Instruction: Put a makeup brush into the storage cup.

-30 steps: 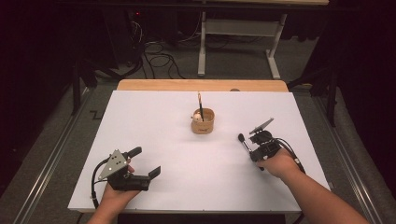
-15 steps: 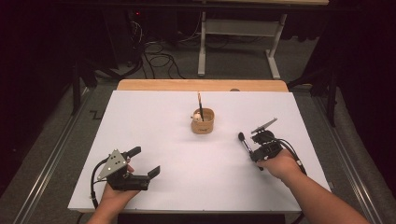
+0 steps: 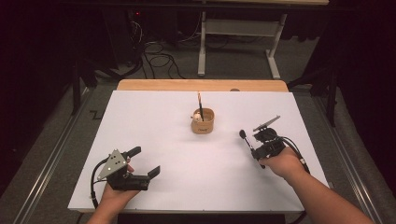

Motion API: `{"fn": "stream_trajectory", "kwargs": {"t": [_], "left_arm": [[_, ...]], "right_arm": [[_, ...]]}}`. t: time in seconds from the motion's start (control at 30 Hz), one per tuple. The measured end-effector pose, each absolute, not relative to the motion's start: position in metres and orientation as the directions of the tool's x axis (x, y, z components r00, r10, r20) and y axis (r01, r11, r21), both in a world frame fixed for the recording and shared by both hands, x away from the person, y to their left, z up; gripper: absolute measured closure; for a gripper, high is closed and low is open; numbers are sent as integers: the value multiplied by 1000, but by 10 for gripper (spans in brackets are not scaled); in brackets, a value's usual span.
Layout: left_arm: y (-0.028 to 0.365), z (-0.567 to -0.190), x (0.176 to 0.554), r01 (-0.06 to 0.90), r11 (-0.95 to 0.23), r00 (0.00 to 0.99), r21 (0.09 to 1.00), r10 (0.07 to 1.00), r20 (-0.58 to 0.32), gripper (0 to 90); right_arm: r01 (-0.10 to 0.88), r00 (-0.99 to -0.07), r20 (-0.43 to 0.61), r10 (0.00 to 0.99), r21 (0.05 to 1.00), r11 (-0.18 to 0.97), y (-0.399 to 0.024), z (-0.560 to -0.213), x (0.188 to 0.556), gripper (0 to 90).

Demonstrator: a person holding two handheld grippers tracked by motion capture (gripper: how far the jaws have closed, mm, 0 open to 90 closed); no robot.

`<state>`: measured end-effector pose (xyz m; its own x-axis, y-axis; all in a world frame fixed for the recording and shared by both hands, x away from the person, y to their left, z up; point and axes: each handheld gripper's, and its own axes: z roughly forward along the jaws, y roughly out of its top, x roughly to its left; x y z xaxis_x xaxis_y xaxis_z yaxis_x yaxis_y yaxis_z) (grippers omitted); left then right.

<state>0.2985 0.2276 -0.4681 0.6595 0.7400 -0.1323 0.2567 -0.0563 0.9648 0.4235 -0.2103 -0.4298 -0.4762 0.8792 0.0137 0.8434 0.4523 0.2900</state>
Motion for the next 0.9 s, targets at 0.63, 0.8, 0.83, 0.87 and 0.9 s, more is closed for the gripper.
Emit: {"fn": "stream_trajectory", "kwargs": {"t": [0.63,0.8,0.83,0.87,0.9], "left_arm": [[227,-468,299,257,-63,660,964,740,-128,8],[227,-468,299,260,-65,660,963,740,-128,8],[227,-468,299,260,-65,660,963,740,-128,8],[227,-469,299,259,-64,660,964,740,-128,8],[227,-469,299,259,-65,660,964,740,-128,8]], "right_arm": [[817,-464,6,886,389,425,-215,-430,416,806],[801,-454,24,891,448,397,-218,-433,411,805],[795,-456,30,889,462,393,-219,-434,410,805],[793,-455,32,890,471,388,-219,-434,409,806],[787,-455,29,890,481,386,-219,-434,407,806]]}}
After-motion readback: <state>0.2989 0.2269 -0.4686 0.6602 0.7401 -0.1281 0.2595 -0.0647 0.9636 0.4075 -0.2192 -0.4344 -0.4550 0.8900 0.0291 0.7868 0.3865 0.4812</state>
